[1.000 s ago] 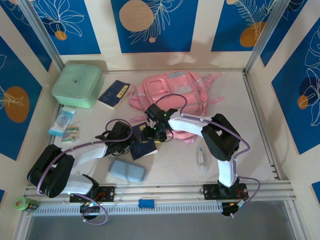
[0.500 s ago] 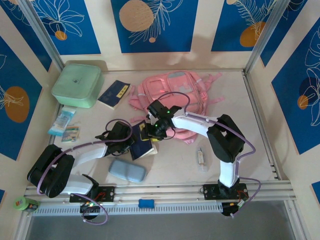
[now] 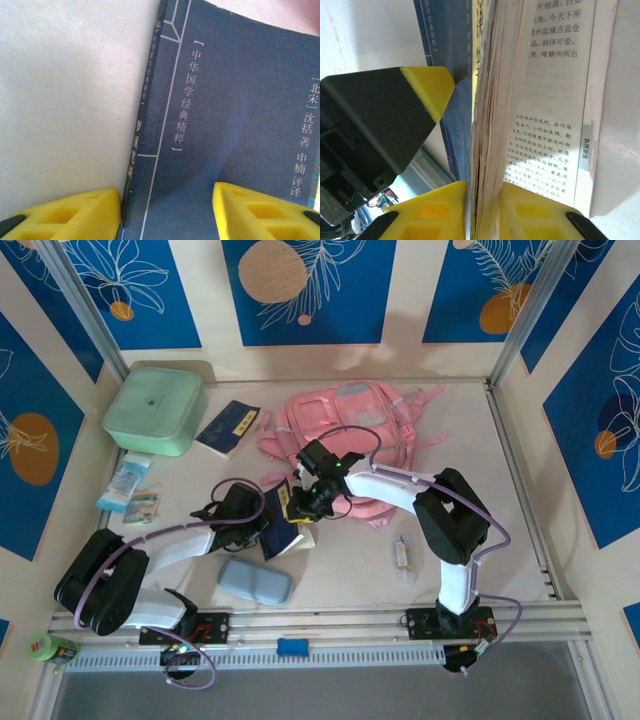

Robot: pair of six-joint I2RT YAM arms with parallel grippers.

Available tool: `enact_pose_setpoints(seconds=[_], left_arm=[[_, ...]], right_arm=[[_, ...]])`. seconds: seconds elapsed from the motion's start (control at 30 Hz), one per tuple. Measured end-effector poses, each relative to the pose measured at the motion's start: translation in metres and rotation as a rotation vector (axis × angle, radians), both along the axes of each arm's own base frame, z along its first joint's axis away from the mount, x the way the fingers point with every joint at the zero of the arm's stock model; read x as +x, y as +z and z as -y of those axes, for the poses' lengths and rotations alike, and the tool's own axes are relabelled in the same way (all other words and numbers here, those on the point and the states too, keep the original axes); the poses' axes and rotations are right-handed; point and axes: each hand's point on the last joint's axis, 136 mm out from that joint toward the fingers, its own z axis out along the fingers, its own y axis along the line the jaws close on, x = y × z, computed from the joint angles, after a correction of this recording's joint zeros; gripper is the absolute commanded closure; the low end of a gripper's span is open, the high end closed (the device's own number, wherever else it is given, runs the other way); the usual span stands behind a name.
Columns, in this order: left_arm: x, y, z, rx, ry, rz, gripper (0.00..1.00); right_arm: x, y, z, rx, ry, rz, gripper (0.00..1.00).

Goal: Pack books, pencil case, and school supplies into a backpack

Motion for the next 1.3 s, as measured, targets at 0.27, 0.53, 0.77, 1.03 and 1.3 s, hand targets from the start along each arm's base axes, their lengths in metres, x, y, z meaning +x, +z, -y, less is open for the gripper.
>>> enact_pose_setpoints(seconds=[0.27,0.53,0.77,1.03,1.3], left_arm=[[0.001,0.005,0.001,-0.008,-0.013,0.017,0.4],[0.019,0.054,-0.021,-0.059,0.023,0.159,0.31],[0.027,0.128,-0.038,-0.138,-0.021,0.35,0.22],[0.022,0.177,-0.004,-0.284,-0.252,0.476,0.17],[0.028,0.215,0.029,-0.463,-0.396,0.597,0.31]], right_arm=[[0.0,0.004,-0.002,0.02,0.004,0.002,0.99],[0.008,0.051,-0.005,0.105,-0.002,0.076,1.0],[0.029,0.13,0.006,0.25,-0.03,0.211,1.0],[0.042,0.184,0.03,0.399,-0.043,0.291,1.0],[0.049,0.213,0.051,0.551,-0.028,0.334,1.0]])
